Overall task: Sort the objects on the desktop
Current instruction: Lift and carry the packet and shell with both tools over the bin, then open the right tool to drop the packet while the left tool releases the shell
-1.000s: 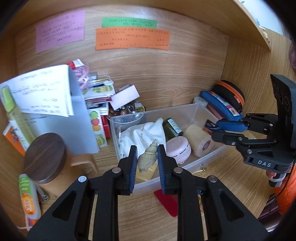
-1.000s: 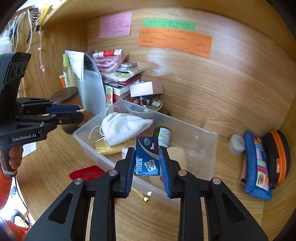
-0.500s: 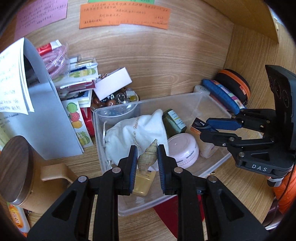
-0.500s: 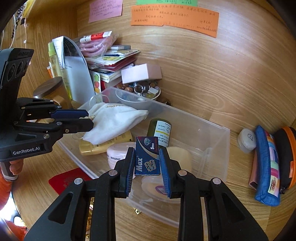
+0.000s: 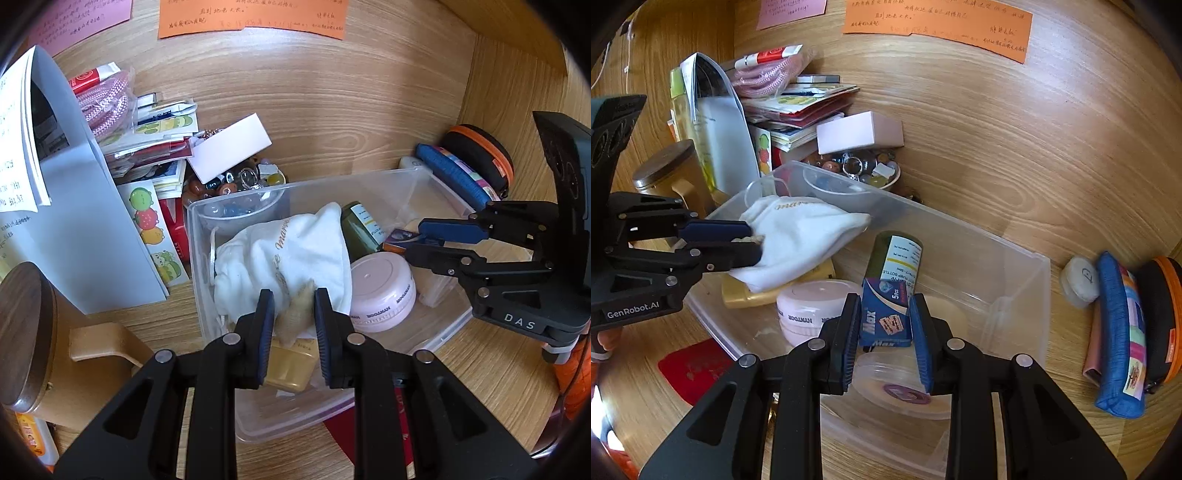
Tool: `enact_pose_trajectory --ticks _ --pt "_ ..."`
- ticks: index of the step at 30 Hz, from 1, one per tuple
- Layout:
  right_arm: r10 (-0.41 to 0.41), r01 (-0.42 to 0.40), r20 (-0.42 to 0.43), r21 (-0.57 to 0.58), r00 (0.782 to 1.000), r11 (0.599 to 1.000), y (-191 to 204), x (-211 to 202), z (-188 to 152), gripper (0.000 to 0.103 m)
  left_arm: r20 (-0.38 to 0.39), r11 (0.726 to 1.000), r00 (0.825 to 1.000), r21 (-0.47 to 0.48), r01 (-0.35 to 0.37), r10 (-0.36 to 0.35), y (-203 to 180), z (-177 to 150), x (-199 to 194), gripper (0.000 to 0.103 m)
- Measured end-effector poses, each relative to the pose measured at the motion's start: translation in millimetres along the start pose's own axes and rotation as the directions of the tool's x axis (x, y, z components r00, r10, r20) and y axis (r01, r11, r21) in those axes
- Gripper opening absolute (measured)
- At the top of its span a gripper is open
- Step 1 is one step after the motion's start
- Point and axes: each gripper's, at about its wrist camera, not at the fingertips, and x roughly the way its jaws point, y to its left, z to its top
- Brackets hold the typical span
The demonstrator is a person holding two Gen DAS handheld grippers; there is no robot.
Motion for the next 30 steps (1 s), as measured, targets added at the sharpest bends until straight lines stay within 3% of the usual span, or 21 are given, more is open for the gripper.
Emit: enact_pose_trajectory --ticks 13,19,24,30 --pt "-0.028 0.027 0.033 0.021 0.999 0.999 1.3 -33.1 -6.0 0.035 0.033 0.999 0.998 0.025 -0.046 0.045 -8.3 2.0 -19.4 0.037" --pt "-0.044 0.043 0.063 0.024 0.997 0.999 7.1 -54.3 -11.3 0.043 0.065 0.997 0.996 0.029 -0.065 0.063 -15.0 -3.6 -40.1 0.051" --pt "-0.055 0.053 0.087 0.018 0.995 0.998 14.1 -71.2 -17.4 0.046 0.092 0.996 0.992 0.032 -0.085 0.082 -22.0 -8.8 -58.5 0.054" --pt "-0.073 0.071 0.12 0.013 0.99 0.997 22.5 -89.3 -26.8 0.055 0.13 0.994 0.986 0.026 -0.108 0.104 -26.4 -15.9 -80.1 0.065"
